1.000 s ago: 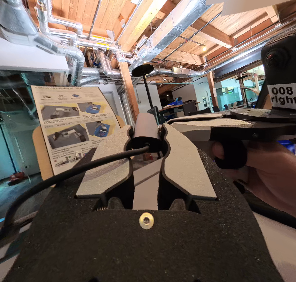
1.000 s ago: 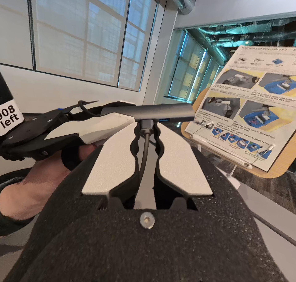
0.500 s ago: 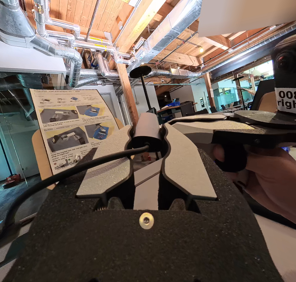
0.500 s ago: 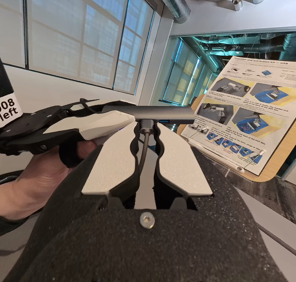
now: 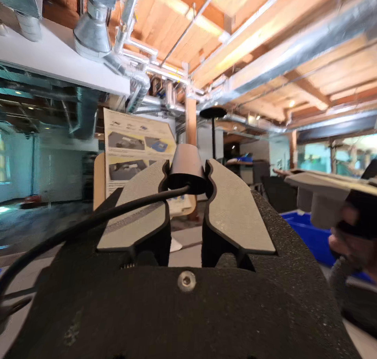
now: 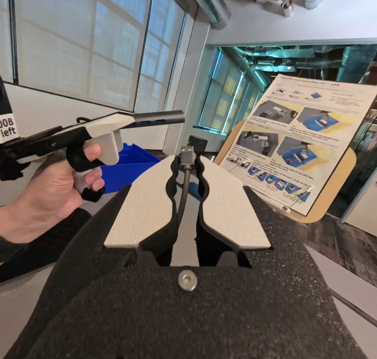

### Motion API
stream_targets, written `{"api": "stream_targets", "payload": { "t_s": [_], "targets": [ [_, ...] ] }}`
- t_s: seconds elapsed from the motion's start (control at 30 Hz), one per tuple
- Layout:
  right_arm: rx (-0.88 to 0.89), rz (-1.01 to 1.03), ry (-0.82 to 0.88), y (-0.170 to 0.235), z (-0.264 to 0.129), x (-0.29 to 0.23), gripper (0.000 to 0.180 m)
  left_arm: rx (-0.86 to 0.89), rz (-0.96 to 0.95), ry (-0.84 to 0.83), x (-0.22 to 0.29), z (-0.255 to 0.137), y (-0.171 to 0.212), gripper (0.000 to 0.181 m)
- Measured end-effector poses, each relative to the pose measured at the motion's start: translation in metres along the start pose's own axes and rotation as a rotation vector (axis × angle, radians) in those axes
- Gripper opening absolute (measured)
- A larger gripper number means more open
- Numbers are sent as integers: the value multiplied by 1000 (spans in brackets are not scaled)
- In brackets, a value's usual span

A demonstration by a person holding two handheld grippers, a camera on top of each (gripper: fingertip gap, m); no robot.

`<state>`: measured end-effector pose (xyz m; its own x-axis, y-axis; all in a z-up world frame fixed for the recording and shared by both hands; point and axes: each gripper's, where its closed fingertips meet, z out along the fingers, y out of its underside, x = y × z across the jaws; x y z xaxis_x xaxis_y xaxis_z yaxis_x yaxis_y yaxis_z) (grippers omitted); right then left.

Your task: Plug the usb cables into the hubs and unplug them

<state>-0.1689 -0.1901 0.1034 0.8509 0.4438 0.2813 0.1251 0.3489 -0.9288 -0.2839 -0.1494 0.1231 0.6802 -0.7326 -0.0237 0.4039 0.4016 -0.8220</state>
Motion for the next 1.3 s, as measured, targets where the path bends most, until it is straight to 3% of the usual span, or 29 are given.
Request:
{"api": "stream_targets", "payload": {
  "t_s": [0.13,0.43,0.77,1.07,1.3],
  "targets": [
    [-32,40,-57,12,2,1,16,-81,26,137,30,9,21,33],
    [-117,65,-67,16,-15,52,16,-178,29,184,44,13,49,33],
    [-315,-220,12,-29,-39,145,16,-213,22,172,41,14,64,33],
    [-475,-482,169,-106,-75,242,16,-258,30,180,45,15,77,33],
    [-596,-522,324,-146,-112,334,16,-270,45,168,43,15,81,33]
  ]
}}
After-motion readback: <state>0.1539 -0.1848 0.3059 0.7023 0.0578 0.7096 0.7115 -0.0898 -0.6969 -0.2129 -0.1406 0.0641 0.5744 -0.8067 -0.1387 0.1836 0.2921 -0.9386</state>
